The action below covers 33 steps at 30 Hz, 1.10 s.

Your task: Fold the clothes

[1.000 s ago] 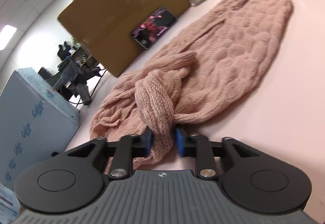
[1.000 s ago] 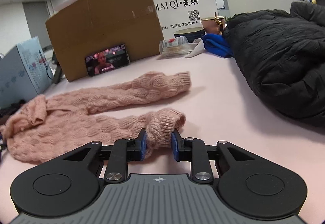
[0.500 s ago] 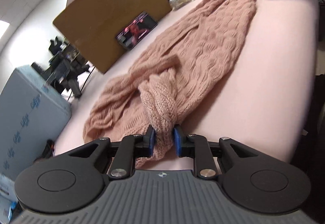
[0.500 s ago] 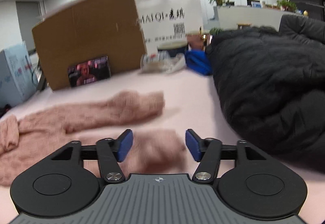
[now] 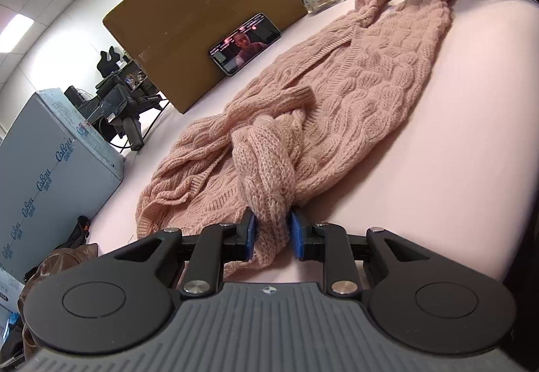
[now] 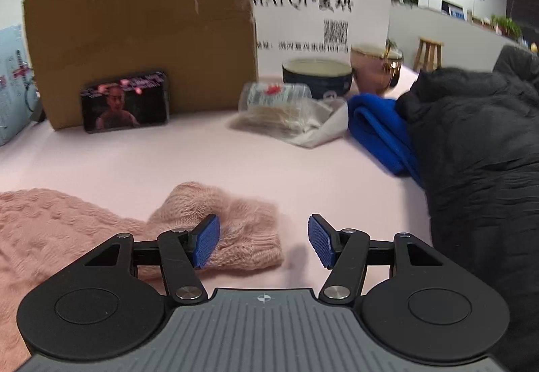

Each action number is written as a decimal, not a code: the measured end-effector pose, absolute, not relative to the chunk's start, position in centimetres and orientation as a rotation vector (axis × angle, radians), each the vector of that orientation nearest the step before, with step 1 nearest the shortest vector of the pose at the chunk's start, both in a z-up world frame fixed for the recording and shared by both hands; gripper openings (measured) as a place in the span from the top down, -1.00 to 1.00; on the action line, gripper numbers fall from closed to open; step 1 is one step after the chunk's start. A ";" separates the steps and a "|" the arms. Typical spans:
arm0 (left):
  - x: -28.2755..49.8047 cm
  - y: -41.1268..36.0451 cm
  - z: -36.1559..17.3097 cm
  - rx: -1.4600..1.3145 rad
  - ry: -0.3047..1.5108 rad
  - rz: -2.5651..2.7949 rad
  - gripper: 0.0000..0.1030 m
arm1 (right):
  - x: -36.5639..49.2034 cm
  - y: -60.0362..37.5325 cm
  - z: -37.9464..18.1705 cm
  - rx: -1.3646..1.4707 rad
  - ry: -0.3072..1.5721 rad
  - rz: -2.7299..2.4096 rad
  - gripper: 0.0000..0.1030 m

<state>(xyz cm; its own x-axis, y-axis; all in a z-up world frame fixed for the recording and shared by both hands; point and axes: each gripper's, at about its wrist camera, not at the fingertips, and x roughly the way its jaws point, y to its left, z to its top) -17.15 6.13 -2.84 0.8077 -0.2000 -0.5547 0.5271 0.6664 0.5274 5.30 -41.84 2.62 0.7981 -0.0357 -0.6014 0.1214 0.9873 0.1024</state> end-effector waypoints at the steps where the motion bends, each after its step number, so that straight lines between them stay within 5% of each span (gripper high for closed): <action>1: -17.2 6.1 -2.9 0.730 0.483 -0.424 0.60 | 5.3 -41.9 2.4 0.144 0.637 -0.078 0.04; 2: -17.2 6.1 -2.9 0.722 0.483 -0.422 0.60 | 5.0 -41.9 2.5 0.133 0.625 -0.066 0.20; 3: -17.1 6.2 -2.8 0.718 0.485 -0.423 0.60 | 4.7 -42.0 2.6 0.139 0.615 -0.046 0.58; 8: -16.9 6.2 -2.8 0.721 0.489 -0.432 0.60 | 2.9 -41.9 3.7 0.013 0.545 -0.166 0.74; 11: -17.0 6.2 -2.9 0.727 0.486 -0.436 0.59 | 2.5 -42.6 3.5 0.011 0.603 -0.214 0.33; 13: -17.1 6.2 -2.9 0.732 0.480 -0.434 0.59 | 1.3 -42.7 3.9 0.022 0.582 -0.239 -0.44; 27: -19.0 6.9 -2.6 0.762 0.445 -0.395 0.14 | -9.4 -41.5 3.5 0.231 0.601 -0.158 -0.48; 33: -20.0 7.2 -2.5 0.778 0.456 -0.381 0.10 | -9.6 -41.1 2.5 0.272 0.581 -0.160 -0.48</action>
